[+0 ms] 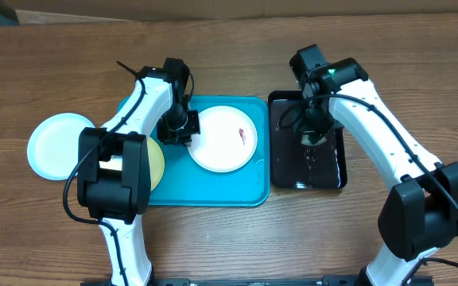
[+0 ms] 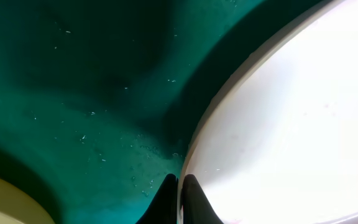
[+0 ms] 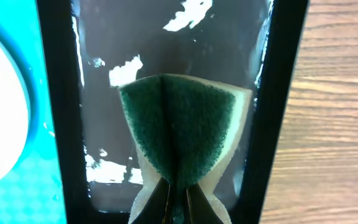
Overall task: Clean dirty plates on tray and stack at the side
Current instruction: 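Lift the sponge with the right gripper and carry it to the pink-white plate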
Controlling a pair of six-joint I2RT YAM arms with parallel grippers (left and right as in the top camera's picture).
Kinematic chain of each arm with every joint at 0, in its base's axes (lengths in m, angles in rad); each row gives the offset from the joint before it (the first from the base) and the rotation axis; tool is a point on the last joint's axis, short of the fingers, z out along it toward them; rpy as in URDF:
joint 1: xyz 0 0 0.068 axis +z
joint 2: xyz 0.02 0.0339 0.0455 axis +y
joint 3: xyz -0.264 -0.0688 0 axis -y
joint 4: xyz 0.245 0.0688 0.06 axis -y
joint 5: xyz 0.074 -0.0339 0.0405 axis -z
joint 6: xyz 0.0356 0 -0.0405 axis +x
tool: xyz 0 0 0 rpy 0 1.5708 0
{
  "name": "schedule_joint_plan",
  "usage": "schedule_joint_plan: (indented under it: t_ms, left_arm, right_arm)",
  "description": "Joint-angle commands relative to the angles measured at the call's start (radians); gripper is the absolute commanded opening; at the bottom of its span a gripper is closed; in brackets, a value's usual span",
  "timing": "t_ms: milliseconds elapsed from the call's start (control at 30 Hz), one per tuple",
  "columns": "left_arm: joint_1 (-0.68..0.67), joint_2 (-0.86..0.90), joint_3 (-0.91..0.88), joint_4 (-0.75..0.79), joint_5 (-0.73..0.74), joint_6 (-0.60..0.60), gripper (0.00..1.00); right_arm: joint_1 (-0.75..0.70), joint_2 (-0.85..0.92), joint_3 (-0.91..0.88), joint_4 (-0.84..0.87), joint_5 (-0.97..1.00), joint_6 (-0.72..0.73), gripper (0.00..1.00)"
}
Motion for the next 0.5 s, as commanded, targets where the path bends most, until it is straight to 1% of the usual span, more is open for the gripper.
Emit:
schedule_joint_plan:
  t_ms: [0, 100, 200, 300, 367, 467]
  left_arm:
    - [-0.006, 0.004, -0.004, 0.007, -0.011, -0.013, 0.04]
    - [-0.006, 0.004, -0.004, 0.013, -0.01, -0.013, 0.04]
    - [-0.006, 0.004, -0.004, 0.019, -0.007, -0.013, 0.04]
    - [-0.006, 0.004, -0.004, 0.021, -0.007, -0.013, 0.04]
    - [-0.006, 0.004, -0.004, 0.022, -0.007, -0.013, 0.04]
    - [-0.006, 0.004, -0.004, 0.022, -0.007, -0.013, 0.04]
  right_arm:
    - [0.0, -0.012, 0.026, 0.001, -0.037, -0.031, 0.04]
    - [0.0, -0.012, 0.046, 0.0, -0.086, 0.005, 0.04]
    - [0.012, -0.012, 0.066, 0.018, -0.235, 0.006, 0.04]
    - [0.043, -0.012, 0.069, 0.074, -0.338, 0.006, 0.04]
    - [0.074, -0.012, 0.069, 0.118, -0.369, 0.009, 0.04]
    - [0.135, -0.012, 0.068, 0.189, -0.364, 0.034, 0.04]
